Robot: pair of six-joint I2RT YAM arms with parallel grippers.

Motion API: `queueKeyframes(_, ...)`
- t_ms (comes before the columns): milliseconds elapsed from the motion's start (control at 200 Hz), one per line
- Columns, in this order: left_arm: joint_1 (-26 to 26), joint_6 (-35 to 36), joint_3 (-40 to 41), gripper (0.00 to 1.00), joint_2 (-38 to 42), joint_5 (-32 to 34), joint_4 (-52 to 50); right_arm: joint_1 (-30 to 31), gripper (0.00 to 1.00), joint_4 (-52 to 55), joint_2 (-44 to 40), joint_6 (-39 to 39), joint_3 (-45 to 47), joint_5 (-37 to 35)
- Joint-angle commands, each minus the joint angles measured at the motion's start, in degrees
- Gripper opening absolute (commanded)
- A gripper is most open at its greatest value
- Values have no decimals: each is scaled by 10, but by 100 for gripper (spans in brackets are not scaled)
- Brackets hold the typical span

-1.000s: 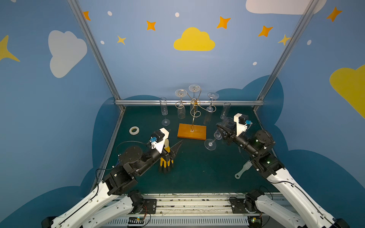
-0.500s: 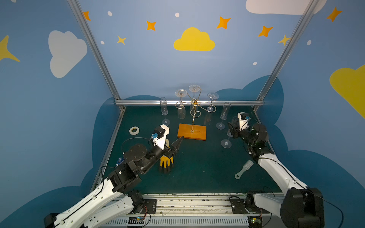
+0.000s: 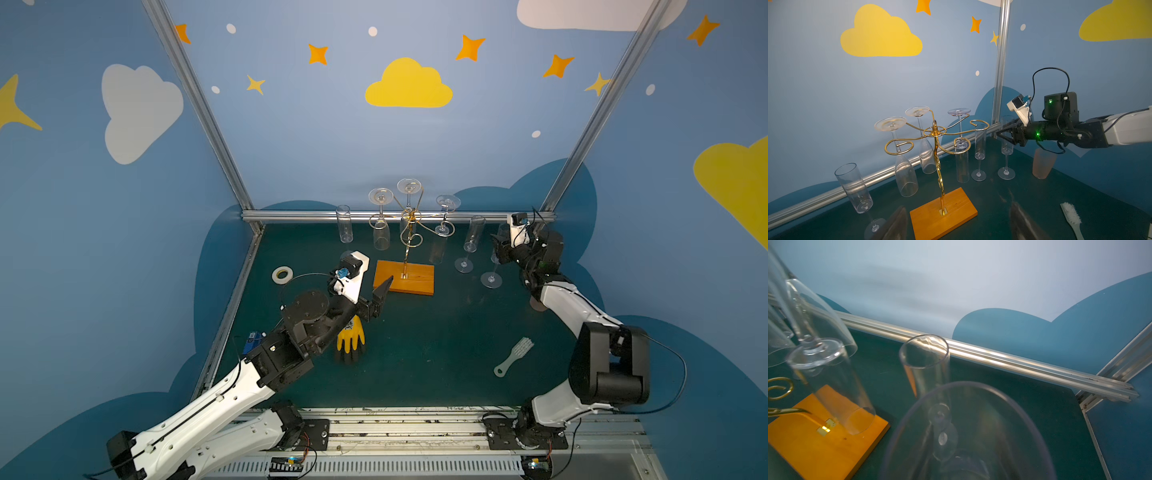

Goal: Take the wine glass off the wine glass rack
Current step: Place the wine glass at the top-right of the table.

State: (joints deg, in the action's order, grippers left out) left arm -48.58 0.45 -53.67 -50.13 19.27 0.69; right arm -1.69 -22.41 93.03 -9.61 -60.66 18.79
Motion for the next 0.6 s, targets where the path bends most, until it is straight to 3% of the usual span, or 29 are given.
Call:
queueKeyframes(0,7,12,-25,77,-14,6,9,-15,29,-107,53,25,-23,13)
queueKeyframes(95,16,1,-24,77,-19,16,20,-19,29,-164,98,33,-41,13)
queueKeyframes(596,52,-46,-1,77,-36,-4,55,-22,29,-165,177,34,-108,24)
